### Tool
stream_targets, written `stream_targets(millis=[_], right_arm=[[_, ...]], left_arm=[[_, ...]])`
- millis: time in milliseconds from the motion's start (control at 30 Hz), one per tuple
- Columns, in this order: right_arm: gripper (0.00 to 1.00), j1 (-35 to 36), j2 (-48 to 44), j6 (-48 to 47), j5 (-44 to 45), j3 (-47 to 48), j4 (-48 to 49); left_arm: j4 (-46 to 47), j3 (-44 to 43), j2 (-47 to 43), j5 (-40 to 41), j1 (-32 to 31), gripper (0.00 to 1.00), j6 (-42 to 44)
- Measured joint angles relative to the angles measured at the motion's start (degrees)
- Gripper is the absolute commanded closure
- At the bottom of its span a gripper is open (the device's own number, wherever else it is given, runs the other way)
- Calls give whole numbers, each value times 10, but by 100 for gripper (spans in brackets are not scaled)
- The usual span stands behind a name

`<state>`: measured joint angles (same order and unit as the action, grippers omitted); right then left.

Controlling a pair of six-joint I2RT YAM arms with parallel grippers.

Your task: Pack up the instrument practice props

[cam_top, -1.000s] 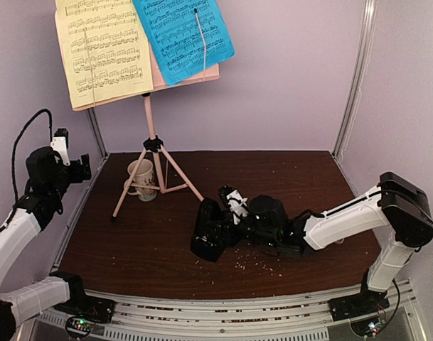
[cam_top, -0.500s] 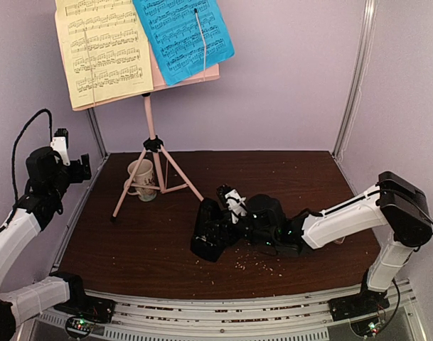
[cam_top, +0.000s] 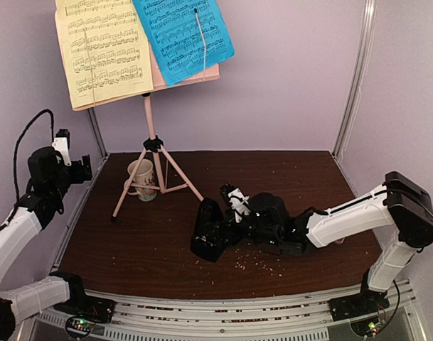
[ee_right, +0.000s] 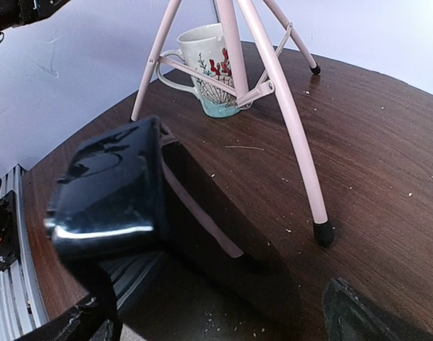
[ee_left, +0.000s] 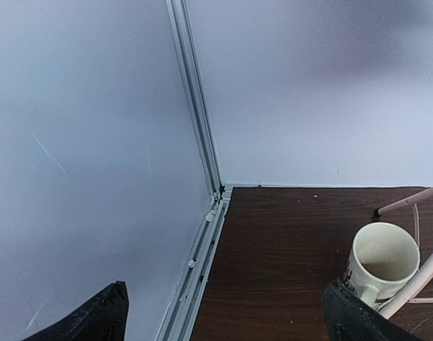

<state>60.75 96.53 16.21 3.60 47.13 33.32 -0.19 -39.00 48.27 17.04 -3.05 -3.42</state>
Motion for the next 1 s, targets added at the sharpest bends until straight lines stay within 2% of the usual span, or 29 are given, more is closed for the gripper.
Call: stream_targets(millis=[167,433,567,667,767,833,1000], right_arm=[[0,-3,-75,-2,4,-36,-21],[0,-17,-214,41,55,-146,-54],[0,-33,-270,91,94,-170,-119],[0,-47,-309,125,121,-170,-171],[0,-64,-351,152,138,-170,-216],[0,-80,-381,169,144,-171,-239],[0,-114,-453,214,148,-202,-256]], left_arm=[[-12,0,16,-9,0,2,1],[-50,-28,36,-80,-5,7,7],[-77,-40,32,-141,-7,17,-35],[-84,-26,9,-201,-13,19,-94],[-80,17,-33,-244,-50,20,-151],[-77,50,-50,-261,-98,20,-180],[-66,111,-42,-292,-186,20,-217]])
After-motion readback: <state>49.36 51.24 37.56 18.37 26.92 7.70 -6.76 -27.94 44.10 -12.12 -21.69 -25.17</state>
